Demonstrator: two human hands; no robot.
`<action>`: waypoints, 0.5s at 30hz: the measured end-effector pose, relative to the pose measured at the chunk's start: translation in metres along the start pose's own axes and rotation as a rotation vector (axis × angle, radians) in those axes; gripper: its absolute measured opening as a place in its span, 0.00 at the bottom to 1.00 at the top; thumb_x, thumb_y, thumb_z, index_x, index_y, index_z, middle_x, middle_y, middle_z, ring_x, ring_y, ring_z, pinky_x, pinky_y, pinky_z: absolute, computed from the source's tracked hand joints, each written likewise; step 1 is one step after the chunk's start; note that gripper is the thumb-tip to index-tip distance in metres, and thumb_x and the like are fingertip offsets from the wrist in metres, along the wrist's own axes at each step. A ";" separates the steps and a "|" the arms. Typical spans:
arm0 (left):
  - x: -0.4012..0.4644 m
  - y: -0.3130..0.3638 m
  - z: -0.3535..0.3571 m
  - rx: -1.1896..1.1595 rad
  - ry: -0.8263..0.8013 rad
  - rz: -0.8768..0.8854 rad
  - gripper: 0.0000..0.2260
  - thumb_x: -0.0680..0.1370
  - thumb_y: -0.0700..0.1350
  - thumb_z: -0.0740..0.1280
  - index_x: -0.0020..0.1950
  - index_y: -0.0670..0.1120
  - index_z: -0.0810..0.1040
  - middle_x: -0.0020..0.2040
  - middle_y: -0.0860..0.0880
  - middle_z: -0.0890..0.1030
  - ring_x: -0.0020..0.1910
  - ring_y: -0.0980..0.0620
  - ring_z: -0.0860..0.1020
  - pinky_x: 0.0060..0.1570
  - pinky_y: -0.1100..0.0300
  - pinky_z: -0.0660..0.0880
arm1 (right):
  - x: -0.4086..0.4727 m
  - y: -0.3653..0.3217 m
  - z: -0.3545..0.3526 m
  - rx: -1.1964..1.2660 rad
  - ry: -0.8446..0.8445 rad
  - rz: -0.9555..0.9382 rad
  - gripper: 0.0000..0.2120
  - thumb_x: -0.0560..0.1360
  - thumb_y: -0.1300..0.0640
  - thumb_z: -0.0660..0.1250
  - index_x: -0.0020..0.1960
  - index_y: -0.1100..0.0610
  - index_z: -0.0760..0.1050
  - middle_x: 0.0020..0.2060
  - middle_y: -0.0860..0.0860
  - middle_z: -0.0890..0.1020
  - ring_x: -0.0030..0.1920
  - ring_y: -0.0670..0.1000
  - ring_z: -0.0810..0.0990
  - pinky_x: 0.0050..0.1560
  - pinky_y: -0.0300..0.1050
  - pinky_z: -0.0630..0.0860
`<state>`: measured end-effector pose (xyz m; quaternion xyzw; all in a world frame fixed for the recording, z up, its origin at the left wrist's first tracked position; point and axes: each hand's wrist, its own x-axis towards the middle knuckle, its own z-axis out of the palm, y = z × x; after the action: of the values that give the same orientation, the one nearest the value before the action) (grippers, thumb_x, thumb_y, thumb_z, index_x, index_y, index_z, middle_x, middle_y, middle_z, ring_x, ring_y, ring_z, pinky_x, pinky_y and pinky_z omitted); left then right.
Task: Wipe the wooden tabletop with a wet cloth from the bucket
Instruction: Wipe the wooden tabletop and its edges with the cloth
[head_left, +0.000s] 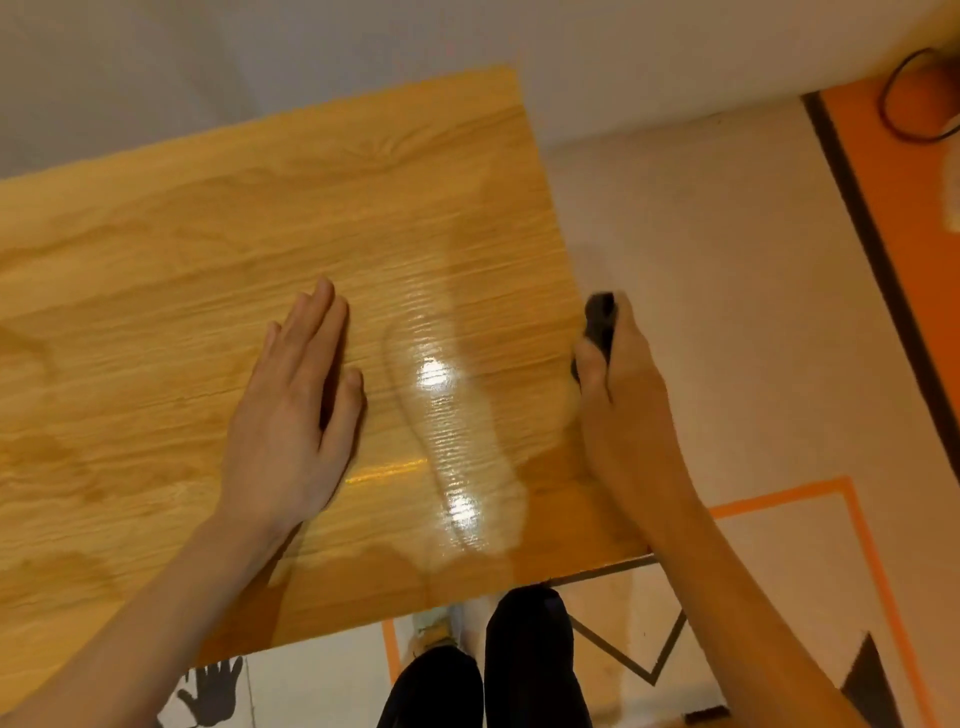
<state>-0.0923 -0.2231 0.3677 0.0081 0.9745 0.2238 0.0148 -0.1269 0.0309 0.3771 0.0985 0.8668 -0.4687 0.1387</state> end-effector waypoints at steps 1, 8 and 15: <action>-0.001 0.001 0.000 0.002 -0.003 -0.003 0.25 0.85 0.49 0.54 0.81 0.44 0.58 0.83 0.50 0.55 0.82 0.54 0.52 0.81 0.51 0.50 | -0.025 0.007 -0.005 0.001 -0.007 0.051 0.24 0.83 0.48 0.51 0.78 0.51 0.53 0.69 0.49 0.68 0.60 0.45 0.70 0.53 0.27 0.63; 0.007 0.006 -0.003 -0.004 -0.008 -0.014 0.25 0.84 0.48 0.54 0.80 0.41 0.60 0.82 0.48 0.57 0.82 0.53 0.53 0.81 0.51 0.50 | -0.003 -0.010 -0.006 -0.068 -0.107 0.099 0.26 0.82 0.48 0.49 0.78 0.49 0.49 0.65 0.46 0.67 0.54 0.33 0.71 0.49 0.18 0.63; 0.008 0.006 -0.005 -0.007 -0.038 -0.050 0.26 0.83 0.49 0.55 0.81 0.43 0.59 0.82 0.49 0.57 0.82 0.52 0.54 0.80 0.57 0.47 | 0.165 -0.075 0.022 -0.128 -0.033 -0.114 0.25 0.84 0.56 0.50 0.78 0.62 0.48 0.68 0.58 0.68 0.61 0.51 0.70 0.46 0.28 0.58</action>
<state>-0.1006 -0.2194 0.3743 -0.0118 0.9731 0.2267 0.0391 -0.3018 -0.0214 0.3693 0.0321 0.8969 -0.4208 0.1320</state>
